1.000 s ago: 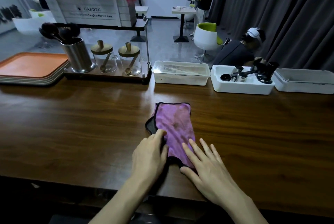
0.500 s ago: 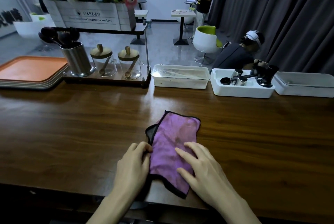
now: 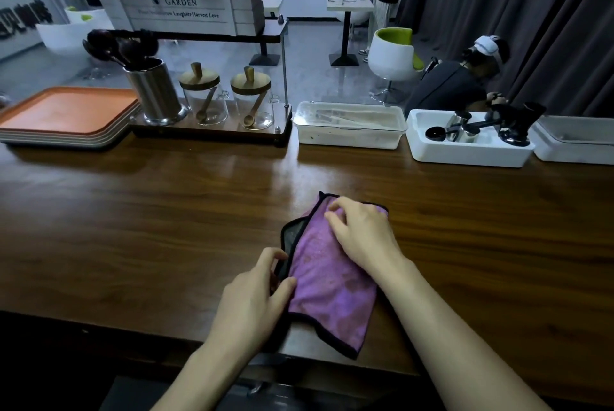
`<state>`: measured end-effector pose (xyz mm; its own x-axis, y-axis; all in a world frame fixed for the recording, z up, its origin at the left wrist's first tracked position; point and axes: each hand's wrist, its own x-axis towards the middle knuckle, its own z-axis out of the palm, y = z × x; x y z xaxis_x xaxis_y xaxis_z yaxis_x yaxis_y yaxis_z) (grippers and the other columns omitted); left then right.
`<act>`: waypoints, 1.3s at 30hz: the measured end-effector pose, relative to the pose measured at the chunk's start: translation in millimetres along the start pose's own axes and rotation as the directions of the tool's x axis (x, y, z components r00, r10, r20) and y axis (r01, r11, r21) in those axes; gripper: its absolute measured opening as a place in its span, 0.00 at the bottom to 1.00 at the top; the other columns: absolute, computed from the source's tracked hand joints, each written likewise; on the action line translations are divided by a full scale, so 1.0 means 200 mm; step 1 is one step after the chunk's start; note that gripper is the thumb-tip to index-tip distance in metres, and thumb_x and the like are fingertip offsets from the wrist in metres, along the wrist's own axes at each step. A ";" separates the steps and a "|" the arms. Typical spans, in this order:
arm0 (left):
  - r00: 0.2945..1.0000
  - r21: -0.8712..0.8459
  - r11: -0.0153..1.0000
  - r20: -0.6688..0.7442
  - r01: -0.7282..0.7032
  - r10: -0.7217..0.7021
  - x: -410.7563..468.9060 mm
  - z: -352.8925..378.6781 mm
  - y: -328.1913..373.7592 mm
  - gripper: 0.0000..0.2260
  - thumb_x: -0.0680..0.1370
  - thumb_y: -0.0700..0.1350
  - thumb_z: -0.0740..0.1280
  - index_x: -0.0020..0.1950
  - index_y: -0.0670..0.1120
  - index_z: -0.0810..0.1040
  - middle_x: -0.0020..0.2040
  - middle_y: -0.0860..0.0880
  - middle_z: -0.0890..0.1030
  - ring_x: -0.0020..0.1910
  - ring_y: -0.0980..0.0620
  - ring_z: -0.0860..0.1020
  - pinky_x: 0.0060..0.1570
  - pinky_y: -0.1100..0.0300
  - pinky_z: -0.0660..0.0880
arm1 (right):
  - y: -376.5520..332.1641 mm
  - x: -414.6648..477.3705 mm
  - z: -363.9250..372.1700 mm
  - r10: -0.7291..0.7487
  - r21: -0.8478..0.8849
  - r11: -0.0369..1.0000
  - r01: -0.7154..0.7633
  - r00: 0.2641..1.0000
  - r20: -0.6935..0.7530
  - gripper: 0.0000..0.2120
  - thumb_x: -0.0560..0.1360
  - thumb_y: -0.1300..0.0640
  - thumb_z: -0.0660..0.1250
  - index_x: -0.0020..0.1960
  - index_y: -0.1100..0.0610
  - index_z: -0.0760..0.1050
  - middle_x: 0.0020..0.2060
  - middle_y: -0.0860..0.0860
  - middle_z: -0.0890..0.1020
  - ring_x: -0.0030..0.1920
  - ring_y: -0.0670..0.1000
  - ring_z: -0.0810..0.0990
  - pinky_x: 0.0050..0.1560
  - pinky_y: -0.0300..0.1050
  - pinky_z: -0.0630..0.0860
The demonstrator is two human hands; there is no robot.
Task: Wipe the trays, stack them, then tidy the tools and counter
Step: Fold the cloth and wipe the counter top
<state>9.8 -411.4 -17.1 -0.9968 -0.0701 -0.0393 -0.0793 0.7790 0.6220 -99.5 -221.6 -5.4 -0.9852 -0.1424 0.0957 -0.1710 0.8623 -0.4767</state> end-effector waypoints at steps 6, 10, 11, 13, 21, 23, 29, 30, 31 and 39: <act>1.000 0.020 1.000 -0.013 -0.008 0.009 -0.01 0.00 -0.01 0.11 0.80 0.54 0.66 0.61 0.59 0.69 0.38 0.54 0.79 0.40 0.54 0.78 0.41 0.56 0.71 | -0.12 0.21 0.12 0.182 -0.099 0.979 -0.177 0.983 0.040 0.19 0.79 0.40 0.62 0.56 0.56 0.76 0.53 0.57 0.82 0.54 0.63 0.80 0.43 0.49 0.70; 0.999 -0.001 1.000 -0.025 -0.022 0.022 -0.02 0.00 0.00 0.11 0.80 0.49 0.65 0.62 0.57 0.70 0.38 0.54 0.77 0.41 0.51 0.79 0.42 0.55 0.72 | -0.19 0.28 0.15 0.173 -0.097 0.980 -0.175 0.985 -0.027 0.10 0.79 0.52 0.61 0.55 0.57 0.74 0.52 0.58 0.81 0.52 0.64 0.79 0.43 0.50 0.70; 0.999 -0.011 1.000 -0.024 -0.022 0.022 -0.02 0.00 0.00 0.11 0.80 0.49 0.64 0.62 0.57 0.70 0.37 0.55 0.77 0.39 0.53 0.78 0.41 0.55 0.71 | -0.21 0.28 0.16 0.162 -0.053 0.985 -0.167 0.983 -0.090 0.08 0.79 0.53 0.61 0.53 0.57 0.73 0.51 0.57 0.81 0.50 0.63 0.78 0.42 0.50 0.69; 1.000 -0.050 0.999 -0.023 -0.013 0.012 -0.02 -0.01 -0.01 0.12 0.80 0.49 0.65 0.62 0.58 0.70 0.35 0.54 0.77 0.37 0.54 0.76 0.40 0.56 0.72 | -0.24 0.28 0.19 0.147 0.011 0.989 -0.147 0.977 -0.152 0.08 0.80 0.52 0.60 0.51 0.57 0.71 0.47 0.56 0.80 0.46 0.62 0.76 0.41 0.50 0.66; 0.969 0.243 0.945 -0.056 -0.220 0.240 -0.05 0.01 -0.08 0.19 0.75 0.49 0.64 0.66 0.59 0.70 0.57 0.56 0.73 0.51 0.51 0.76 0.43 0.58 0.73 | -0.09 0.00 0.12 -0.159 0.130 0.980 0.149 0.985 0.065 0.17 0.80 0.44 0.64 0.65 0.49 0.79 0.60 0.48 0.83 0.63 0.52 0.77 0.63 0.47 0.71; 0.903 0.191 0.896 -0.083 -0.400 0.421 -0.04 0.03 -0.09 0.20 0.72 0.45 0.62 0.64 0.54 0.76 0.58 0.53 0.76 0.51 0.50 0.75 0.48 0.57 0.73 | 0.02 -0.22 0.08 -0.275 0.131 0.953 0.272 0.961 0.011 0.13 0.79 0.46 0.65 0.60 0.48 0.80 0.56 0.44 0.82 0.61 0.46 0.76 0.63 0.43 0.72; 0.851 0.124 0.842 0.069 -0.524 0.520 0.04 0.13 -0.14 0.22 0.77 0.45 0.58 0.70 0.52 0.77 0.67 0.52 0.76 0.67 0.51 0.74 0.71 0.52 0.68 | 0.24 -0.64 0.05 -0.329 0.091 0.943 0.319 0.935 0.130 0.21 0.75 0.31 0.61 0.61 0.39 0.78 0.64 0.31 0.72 0.74 0.33 0.60 0.73 0.31 0.56; 0.864 0.150 0.850 0.069 -0.504 0.500 0.04 0.15 -0.17 0.22 0.79 0.47 0.58 0.72 0.53 0.76 0.71 0.51 0.75 0.71 0.51 0.72 0.74 0.50 0.65 | 0.25 -0.65 0.05 -0.332 0.062 0.943 0.326 0.927 0.177 0.25 0.73 0.28 0.60 0.65 0.37 0.76 0.68 0.30 0.68 0.75 0.33 0.55 0.75 0.32 0.50; 0.873 0.175 0.856 0.056 -0.486 0.484 0.04 0.16 -0.20 0.21 0.80 0.49 0.58 0.73 0.54 0.75 0.73 0.51 0.74 0.74 0.51 0.69 0.75 0.48 0.63 | 0.26 -0.65 0.05 -0.334 0.030 0.941 0.336 0.917 0.219 0.30 0.72 0.25 0.58 0.69 0.36 0.73 0.71 0.30 0.64 0.77 0.32 0.51 0.76 0.33 0.45; 0.924 0.297 0.875 0.108 -0.382 0.366 0.11 0.14 -0.20 0.29 0.80 0.62 0.46 0.80 0.57 0.65 0.82 0.51 0.60 0.82 0.52 0.55 0.78 0.40 0.50 | 0.27 -0.52 0.06 -0.312 -0.073 0.940 0.335 0.924 0.219 0.31 0.76 0.28 0.47 0.76 0.36 0.64 0.77 0.35 0.59 0.78 0.37 0.47 0.78 0.41 0.39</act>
<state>-10.1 -426.7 -66.0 -0.9516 0.2879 0.1072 0.3072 0.8937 0.3271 -5.4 -166.5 -51.0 -0.8605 -0.5074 0.0462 -0.4893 0.7978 -0.3523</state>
